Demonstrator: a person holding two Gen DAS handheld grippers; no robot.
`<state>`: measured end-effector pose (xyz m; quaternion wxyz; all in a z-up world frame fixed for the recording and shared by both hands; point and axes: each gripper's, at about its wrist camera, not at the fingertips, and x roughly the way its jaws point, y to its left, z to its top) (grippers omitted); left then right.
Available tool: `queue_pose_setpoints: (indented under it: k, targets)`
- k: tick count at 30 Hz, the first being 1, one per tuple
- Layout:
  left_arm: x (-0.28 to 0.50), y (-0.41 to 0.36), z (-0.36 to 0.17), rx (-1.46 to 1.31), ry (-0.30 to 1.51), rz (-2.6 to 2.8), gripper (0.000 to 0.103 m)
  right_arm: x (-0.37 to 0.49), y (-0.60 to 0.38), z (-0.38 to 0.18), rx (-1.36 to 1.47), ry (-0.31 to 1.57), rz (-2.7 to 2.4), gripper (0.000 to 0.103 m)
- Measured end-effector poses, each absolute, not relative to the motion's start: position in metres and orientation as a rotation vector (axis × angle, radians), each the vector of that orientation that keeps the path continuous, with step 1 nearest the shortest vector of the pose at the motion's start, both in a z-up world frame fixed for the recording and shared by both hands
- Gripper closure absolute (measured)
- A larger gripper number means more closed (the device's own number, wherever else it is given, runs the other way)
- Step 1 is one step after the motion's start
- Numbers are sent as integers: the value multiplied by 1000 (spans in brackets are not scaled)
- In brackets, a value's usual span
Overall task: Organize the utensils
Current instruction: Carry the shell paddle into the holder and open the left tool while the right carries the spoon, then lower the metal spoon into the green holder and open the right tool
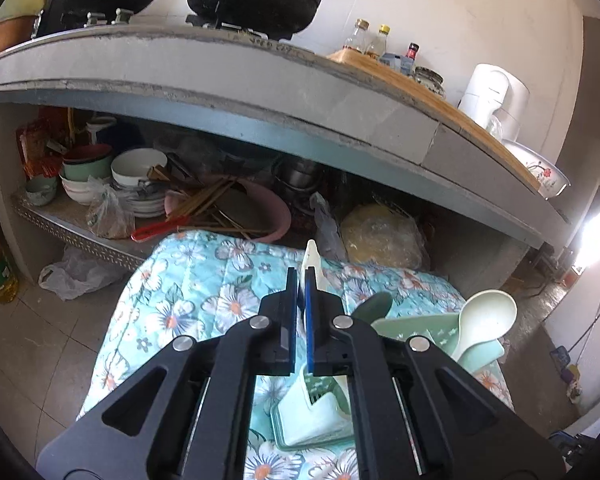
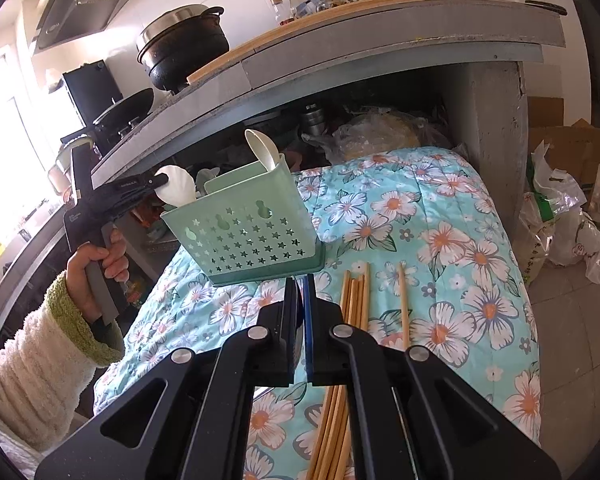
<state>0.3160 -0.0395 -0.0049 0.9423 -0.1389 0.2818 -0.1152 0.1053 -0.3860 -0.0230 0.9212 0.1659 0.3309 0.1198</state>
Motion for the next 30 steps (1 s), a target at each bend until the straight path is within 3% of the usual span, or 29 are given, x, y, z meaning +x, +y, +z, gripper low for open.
queue_pose_setpoints:
  k: [5,10,19,25,30]
  targets:
    - [311,-43,-18,-295,629,-290,94,105,-383,-22,329,685,242,99]
    - [300,-41,-18,-307,625,-310,67,104,-381,-19,319,684,243,99]
    - [262,-16,-4,-348,559,-297,46,126,-378,52,193,511,216,99]
    - [228,6,-18,-337,589,-249,43,165,-369,120,113,345,200,99]
    - [200,24,-33,-346,614,-220,43,211,-343,139,1,297,138,99]
